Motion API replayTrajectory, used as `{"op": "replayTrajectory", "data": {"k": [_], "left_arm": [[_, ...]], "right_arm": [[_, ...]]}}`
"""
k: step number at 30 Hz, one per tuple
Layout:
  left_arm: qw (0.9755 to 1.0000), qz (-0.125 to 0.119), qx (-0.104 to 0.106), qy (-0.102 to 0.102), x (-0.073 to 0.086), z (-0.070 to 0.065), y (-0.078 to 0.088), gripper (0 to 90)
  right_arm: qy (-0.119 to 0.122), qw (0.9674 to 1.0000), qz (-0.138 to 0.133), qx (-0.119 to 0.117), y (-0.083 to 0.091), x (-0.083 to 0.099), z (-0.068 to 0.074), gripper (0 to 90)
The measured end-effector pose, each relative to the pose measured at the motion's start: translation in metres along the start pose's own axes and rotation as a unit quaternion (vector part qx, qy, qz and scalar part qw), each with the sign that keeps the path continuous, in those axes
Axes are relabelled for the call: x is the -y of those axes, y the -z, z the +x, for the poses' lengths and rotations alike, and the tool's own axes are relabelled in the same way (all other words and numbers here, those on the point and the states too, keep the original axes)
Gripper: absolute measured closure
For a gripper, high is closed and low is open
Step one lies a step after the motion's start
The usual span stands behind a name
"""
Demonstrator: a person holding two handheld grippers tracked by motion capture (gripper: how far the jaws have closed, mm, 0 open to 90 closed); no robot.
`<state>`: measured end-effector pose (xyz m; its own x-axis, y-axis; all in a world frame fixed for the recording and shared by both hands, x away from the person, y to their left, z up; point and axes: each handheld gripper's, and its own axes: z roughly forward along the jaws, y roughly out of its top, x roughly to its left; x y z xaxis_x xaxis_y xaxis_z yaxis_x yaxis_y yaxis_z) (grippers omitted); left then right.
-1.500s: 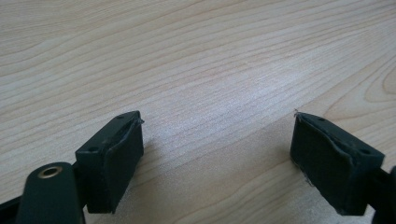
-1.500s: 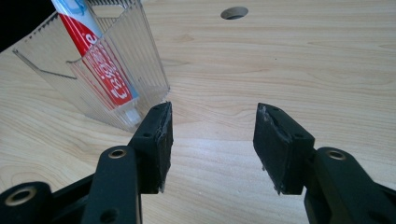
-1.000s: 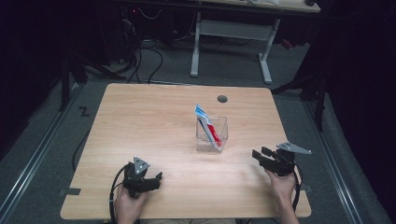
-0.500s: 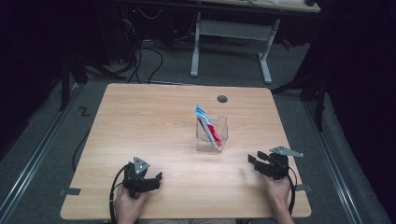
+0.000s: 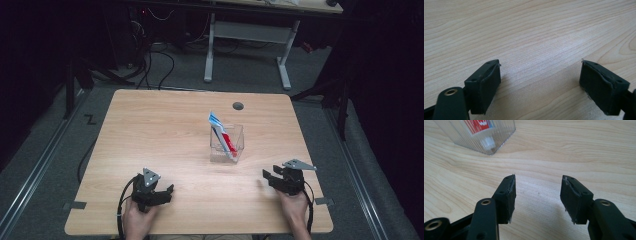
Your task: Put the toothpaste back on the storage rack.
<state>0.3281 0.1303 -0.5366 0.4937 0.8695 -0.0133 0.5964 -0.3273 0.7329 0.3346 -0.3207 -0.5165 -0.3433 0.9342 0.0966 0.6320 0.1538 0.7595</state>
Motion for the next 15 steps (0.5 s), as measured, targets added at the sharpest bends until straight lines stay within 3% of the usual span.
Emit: {"op": "replayTrajectory", "data": {"k": [9,15], "left_arm": [[1.0,0.0,0.0,0.0,0.0,0.0,0.0,17.4],[1.0,0.0,0.0,0.0,0.0,0.0,0.0,17.4]], "right_arm": [[0.027,0.9994,0.014,0.014,-0.005,0.001,0.007,45.4],[0.031,0.9988,0.031,0.021,-0.012,0.002,0.008,43.7]]}}
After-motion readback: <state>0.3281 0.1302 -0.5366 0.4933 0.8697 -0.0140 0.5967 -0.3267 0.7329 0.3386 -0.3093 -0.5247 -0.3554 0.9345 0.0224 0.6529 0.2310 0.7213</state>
